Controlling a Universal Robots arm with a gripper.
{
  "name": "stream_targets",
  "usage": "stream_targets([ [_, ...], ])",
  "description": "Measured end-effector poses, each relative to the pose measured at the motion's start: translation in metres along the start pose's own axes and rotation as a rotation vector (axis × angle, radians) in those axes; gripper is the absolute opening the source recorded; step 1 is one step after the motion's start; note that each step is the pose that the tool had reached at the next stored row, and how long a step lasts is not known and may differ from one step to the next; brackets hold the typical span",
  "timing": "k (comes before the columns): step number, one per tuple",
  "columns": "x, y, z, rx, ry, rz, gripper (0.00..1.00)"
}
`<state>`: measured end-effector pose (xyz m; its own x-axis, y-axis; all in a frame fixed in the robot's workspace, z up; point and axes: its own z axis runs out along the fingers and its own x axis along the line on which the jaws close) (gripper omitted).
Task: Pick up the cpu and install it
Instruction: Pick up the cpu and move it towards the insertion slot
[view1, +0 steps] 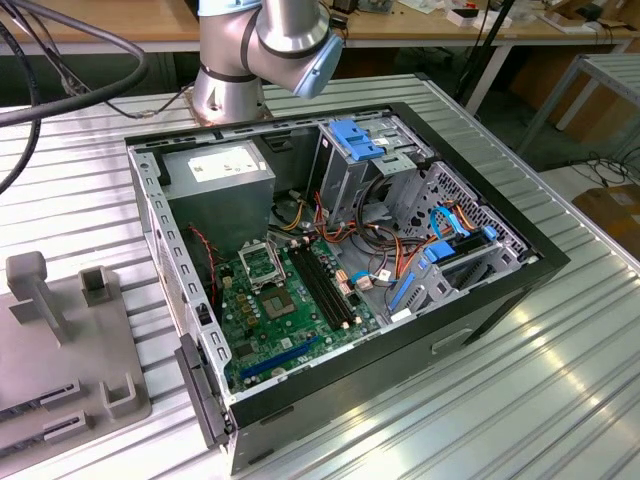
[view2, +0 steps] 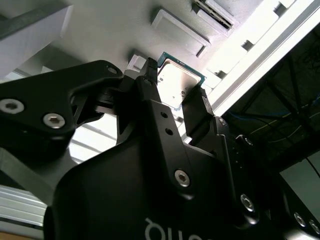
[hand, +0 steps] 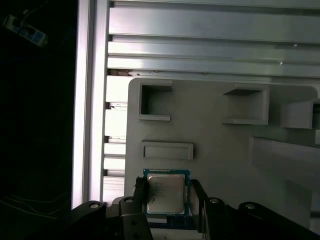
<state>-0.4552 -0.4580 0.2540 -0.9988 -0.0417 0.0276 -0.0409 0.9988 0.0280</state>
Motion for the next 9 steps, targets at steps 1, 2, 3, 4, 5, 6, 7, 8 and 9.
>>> stream_targets([
  [1, 0.0000, 0.0000, -0.0004, -0.0001, 0.0000, 0.000, 0.45],
  [2, 0.0000, 0.0000, -0.0007, -0.0003, -0.0001, 0.000, 0.45],
  [3, 0.0000, 0.0000, -0.0011, -0.0003, -0.0001, 0.000, 0.45],
  [4, 0.0000, 0.0000, -0.0014, -0.0004, -0.0002, 0.000, 0.45],
  [5, 0.0000, 0.0000, -0.0020, -0.0003, -0.0001, 0.000, 0.45],
  [6, 0.0000, 0.0000, -0.0024, -0.0004, 0.0000, 0.000, 0.45],
  [7, 0.0001, 0.0001, -0.0027, -0.0004, -0.0001, 0.000, 0.45],
  [8, 0.0001, 0.0001, -0.0030, -0.0005, -0.0002, 0.000, 0.45],
  [9, 0.0001, 0.0001, -0.0039, -0.0004, -0.0001, 0.000, 0.45],
])
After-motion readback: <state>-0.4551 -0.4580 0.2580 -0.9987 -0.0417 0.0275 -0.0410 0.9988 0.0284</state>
